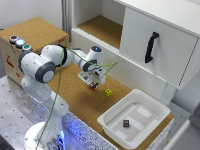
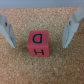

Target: Grasp the pink block and rotate it left

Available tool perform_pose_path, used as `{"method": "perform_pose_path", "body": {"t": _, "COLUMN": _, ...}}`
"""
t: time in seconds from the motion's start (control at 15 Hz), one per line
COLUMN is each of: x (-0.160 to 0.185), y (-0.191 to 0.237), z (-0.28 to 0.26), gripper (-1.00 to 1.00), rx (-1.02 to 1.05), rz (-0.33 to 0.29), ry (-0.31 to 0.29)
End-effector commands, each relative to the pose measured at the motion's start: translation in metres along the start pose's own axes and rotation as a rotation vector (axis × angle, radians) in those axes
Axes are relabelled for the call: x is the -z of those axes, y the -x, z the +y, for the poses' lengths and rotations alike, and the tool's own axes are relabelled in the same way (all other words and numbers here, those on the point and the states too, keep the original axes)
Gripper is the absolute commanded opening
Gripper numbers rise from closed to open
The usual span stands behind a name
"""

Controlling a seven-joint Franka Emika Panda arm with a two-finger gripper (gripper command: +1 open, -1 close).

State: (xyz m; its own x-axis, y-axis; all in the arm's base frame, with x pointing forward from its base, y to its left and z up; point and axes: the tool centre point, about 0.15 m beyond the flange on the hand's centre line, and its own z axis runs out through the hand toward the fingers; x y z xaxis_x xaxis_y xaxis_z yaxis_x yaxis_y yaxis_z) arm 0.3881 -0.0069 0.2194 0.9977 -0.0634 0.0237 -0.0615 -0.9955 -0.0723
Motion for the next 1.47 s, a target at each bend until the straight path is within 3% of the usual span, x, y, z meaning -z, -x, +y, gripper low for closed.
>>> {"method": "perform_pose_path", "body": {"t": 0.0, "x": -0.006, "y": -0.022, "z": 0.003, "gripper": -1.00, "rx": -0.008, "rz": -0.041, "ry": -0.025}}
{"method": "perform_pose_path", "body": {"t": 0.6, "x": 0.000, "y": 0.002, "z": 0.002, "gripper": -1.00, "rx": 0.012, "rz": -0.077, "ry": -0.001}}
{"method": "perform_pose_path", "body": {"t": 0.73, "x": 0.011, "y": 0.009, "z": 0.002, "gripper": -1.00, "rx": 0.014, "rz": -0.058, "ry": -0.018}}
{"method": "perform_pose_path", "body": {"t": 0.93, "x": 0.039, "y": 0.007, "z": -0.013, "gripper": -1.00, "rx": 0.124, "rz": -0.015, "ry": -0.021}}
{"method": "perform_pose_path", "body": {"t": 1.2, "x": 0.060, "y": 0.016, "z": -0.032, "gripper": -1.00, "rx": 0.326, "rz": -0.039, "ry": -0.012}}
{"method": "perform_pose_path", "body": {"t": 1.33, "x": 0.063, "y": 0.020, "z": -0.039, "gripper": -1.00, "rx": 0.458, "rz": -0.076, "ry": -0.035}}
{"method": "perform_pose_path", "body": {"t": 1.4, "x": 0.064, "y": 0.021, "z": -0.044, "gripper": -1.00, "rx": 0.533, "rz": -0.090, "ry": -0.007}}
